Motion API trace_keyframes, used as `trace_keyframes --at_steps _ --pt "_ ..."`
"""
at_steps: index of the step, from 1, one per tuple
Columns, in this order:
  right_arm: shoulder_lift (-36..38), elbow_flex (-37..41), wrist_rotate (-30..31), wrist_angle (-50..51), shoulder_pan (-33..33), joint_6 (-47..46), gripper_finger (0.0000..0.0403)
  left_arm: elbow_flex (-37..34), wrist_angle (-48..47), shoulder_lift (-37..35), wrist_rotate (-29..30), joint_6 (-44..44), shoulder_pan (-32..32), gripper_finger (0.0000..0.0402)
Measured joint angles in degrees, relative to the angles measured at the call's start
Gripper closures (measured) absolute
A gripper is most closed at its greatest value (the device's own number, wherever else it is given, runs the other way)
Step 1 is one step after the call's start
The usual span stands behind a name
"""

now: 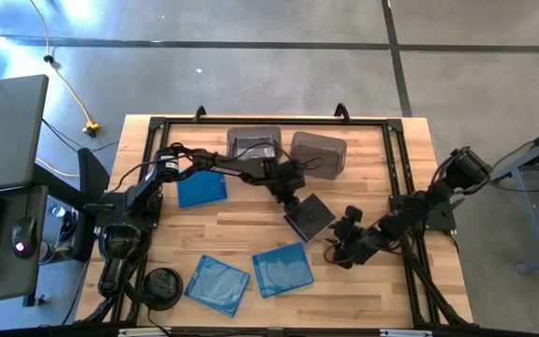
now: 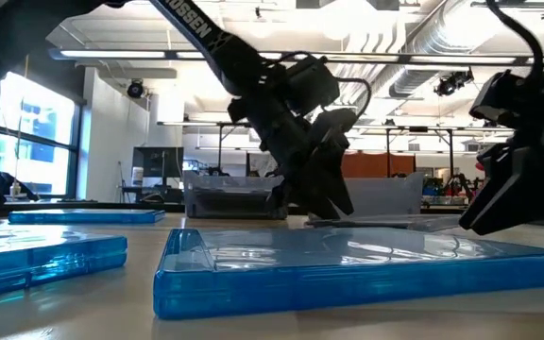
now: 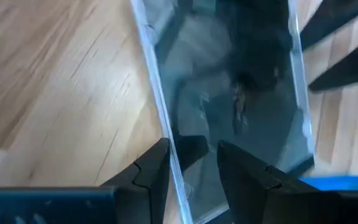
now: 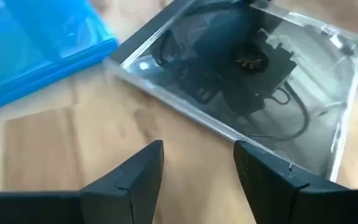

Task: Pick & place jewel cases by type
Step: Put the black CD case into the left black bin

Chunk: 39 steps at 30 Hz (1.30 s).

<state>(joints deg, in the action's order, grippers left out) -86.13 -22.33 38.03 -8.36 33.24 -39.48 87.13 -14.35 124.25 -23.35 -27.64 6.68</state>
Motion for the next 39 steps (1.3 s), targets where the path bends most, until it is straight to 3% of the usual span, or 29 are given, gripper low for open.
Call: trace_keyframes --at_steps 6,12,18,24,35,39 --pt "0.0 0.0 1.0 0.2 -1.8 1.6 0.0206 7.1 -14.0 -0.3 1.9 5.6 -0.2 0.0275" --pt "0.0 0.2 3.1 -0.7 -5.7 4.2 0.0206 11.1 -22.2 -0.3 2.1 6.5 -0.3 0.0275" --pt "0.1 -1.7 2.9 -2.2 -10.5 10.4 0.0206 11.8 -28.0 -0.3 8.8 7.4 -0.4 0.0275" --pt "0.2 -4.9 1.7 -1.8 -13.1 16.9 0.0206 11.8 -30.8 -0.2 11.6 7.9 -0.4 0.0275" --pt "0.2 -5.9 -2.7 -1.8 -13.3 17.4 0.0206 11.5 -30.5 -0.2 15.5 10.1 -0.3 0.0275" --pt "0.2 -5.9 -3.0 -2.3 -13.3 22.6 0.0206 11.5 -30.2 -0.2 16.0 10.9 -0.3 0.0275"
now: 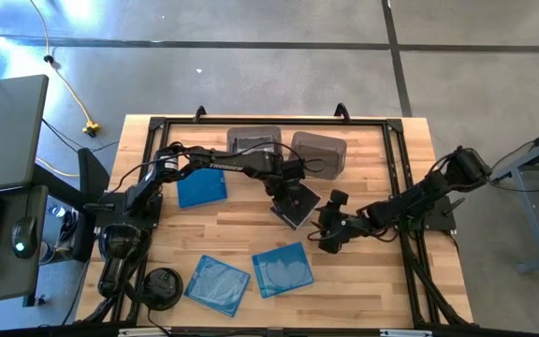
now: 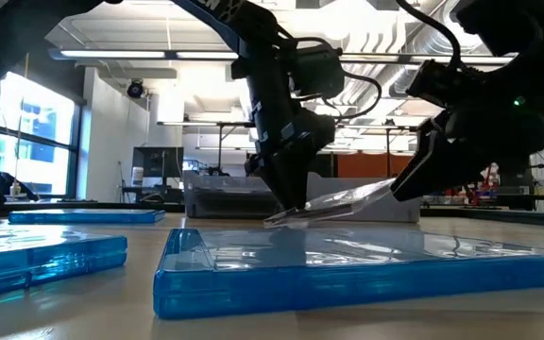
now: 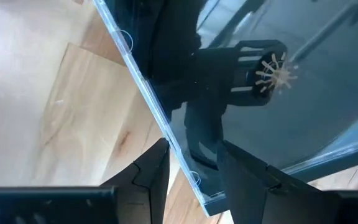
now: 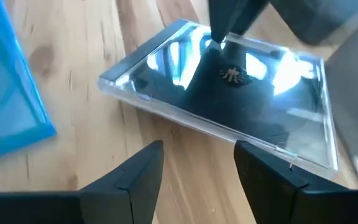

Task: Pick & place jewel cases by type
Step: Put the black CD case into the left black bin

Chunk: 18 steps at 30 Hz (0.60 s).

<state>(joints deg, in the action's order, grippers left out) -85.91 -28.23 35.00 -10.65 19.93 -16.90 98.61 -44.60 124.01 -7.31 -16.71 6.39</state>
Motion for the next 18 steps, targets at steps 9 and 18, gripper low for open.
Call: trace_keyframes --at_steps 9,18 --pt "-0.3 -0.4 6.2 -3.9 -2.1 18.6 0.0206 0.3 5.1 -0.4 -6.2 1.2 -0.4 0.0275" --pt "-7.7 -0.2 -0.6 -14.1 -4.0 35.4 0.0206 0.1 10.6 -0.2 -14.1 1.5 -1.8 0.0275"
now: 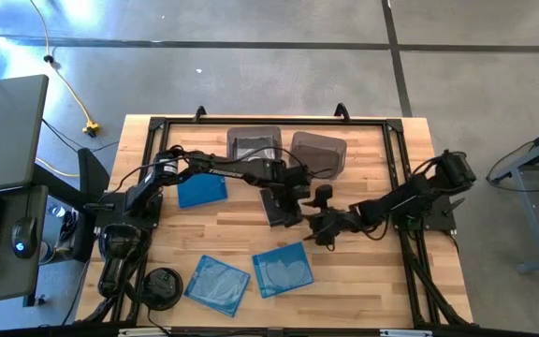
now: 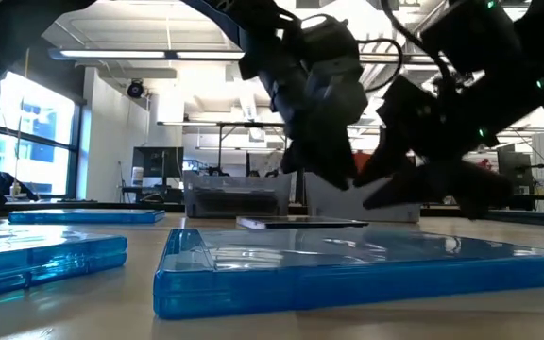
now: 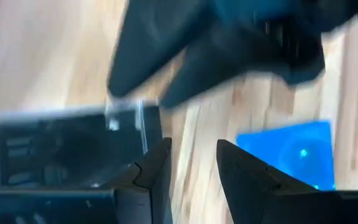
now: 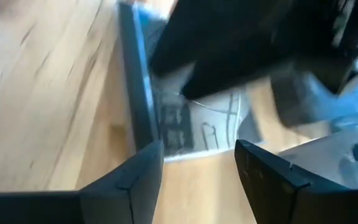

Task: Pick & place jewel cases by type
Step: Put the black CD case into the left black bin

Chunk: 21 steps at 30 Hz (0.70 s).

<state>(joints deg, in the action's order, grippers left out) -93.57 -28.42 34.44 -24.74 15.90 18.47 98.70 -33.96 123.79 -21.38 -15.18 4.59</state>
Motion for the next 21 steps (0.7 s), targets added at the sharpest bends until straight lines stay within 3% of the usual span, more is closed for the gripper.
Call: trace_keyframes --at_steps 5,11,16,21 --pt "-3.9 0.0 0.2 0.4 0.6 -0.6 0.0206 0.0 -12.9 -0.4 3.7 2.4 0.2 0.0289" --pt "-3.5 0.1 3.8 1.1 -2.0 -7.0 0.0206 0.0 -23.8 -2.2 6.7 3.0 -0.2 0.0344" --pt "-2.7 0.2 -7.8 0.7 -9.0 -7.7 0.0206 -0.1 -28.9 -2.7 8.8 3.9 -1.7 0.0383" --pt "-2.5 0.1 -16.6 0.0 -13.7 -1.9 0.0206 -1.7 -32.7 -2.7 17.6 9.8 -5.6 0.0391"
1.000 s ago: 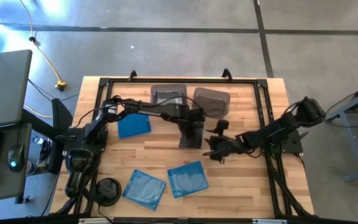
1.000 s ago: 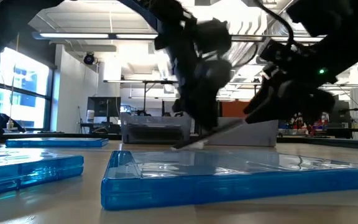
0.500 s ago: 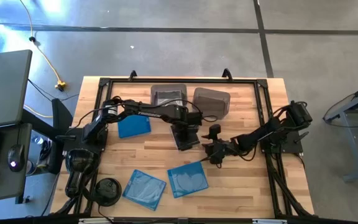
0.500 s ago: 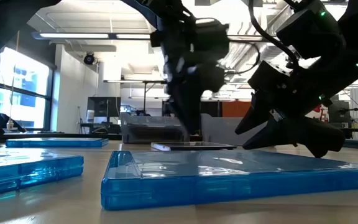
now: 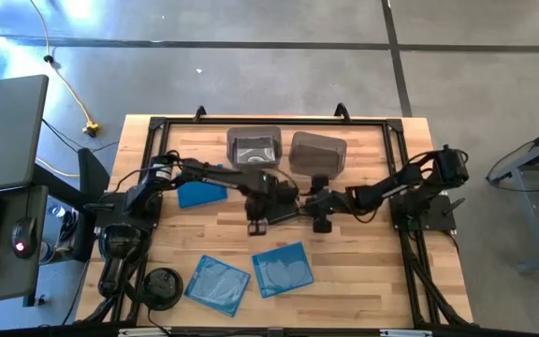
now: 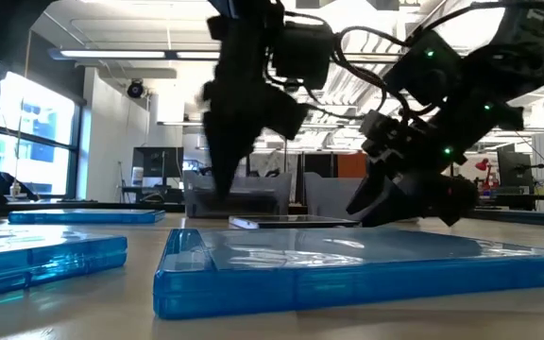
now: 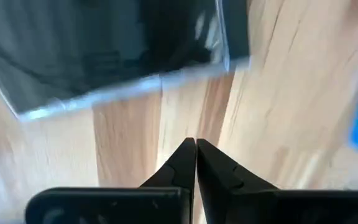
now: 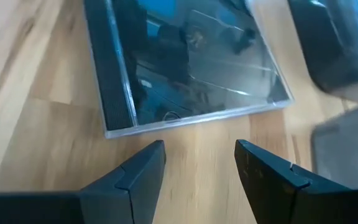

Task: Pick & place jewel cases by type
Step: Put the black CD case into the left black bin

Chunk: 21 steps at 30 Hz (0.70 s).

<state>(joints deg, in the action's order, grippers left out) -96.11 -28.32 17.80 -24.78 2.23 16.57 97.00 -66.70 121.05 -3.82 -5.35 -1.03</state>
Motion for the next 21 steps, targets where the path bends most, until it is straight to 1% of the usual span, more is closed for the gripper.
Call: trace_keyframes --at_steps 2,5,11,13,16,18,19,21 --pt "0.0 0.0 -3.1 -0.4 -1.2 2.3 0.0206 -1.6 -0.3 0.1 3.8 1.1 -1.7 0.0391" --pt "0.0 -0.6 -6.6 0.0 -2.6 2.9 0.0206 -2.9 -1.6 -0.1 10.3 1.1 -4.0 0.0382" --pt "-0.1 -1.2 -8.4 0.7 -4.0 0.7 0.0206 -5.8 -1.0 -0.1 19.8 1.0 -6.4 0.0325" --pt "-0.1 -1.3 -8.8 1.0 -4.2 -0.7 0.0206 -5.8 -0.8 -0.1 22.0 0.8 -6.7 0.0305" --pt "-0.1 -1.3 -10.4 1.4 -4.3 -4.1 0.0206 -5.8 4.9 -0.1 27.5 1.0 -6.7 0.0284" --pt "-0.1 -1.3 -11.1 1.6 -4.3 -7.2 0.0206 -6.1 9.2 -0.1 30.1 3.2 -6.5 0.0278" --pt "-0.1 -1.3 -11.3 1.8 -4.4 -9.0 0.0206 -6.5 11.4 -0.1 31.1 4.6 -6.5 0.0276" --pt "-0.1 -1.4 -11.7 2.7 -4.6 -12.9 0.0206 -7.5 12.2 -0.1 31.5 6.7 -6.5 0.0275"
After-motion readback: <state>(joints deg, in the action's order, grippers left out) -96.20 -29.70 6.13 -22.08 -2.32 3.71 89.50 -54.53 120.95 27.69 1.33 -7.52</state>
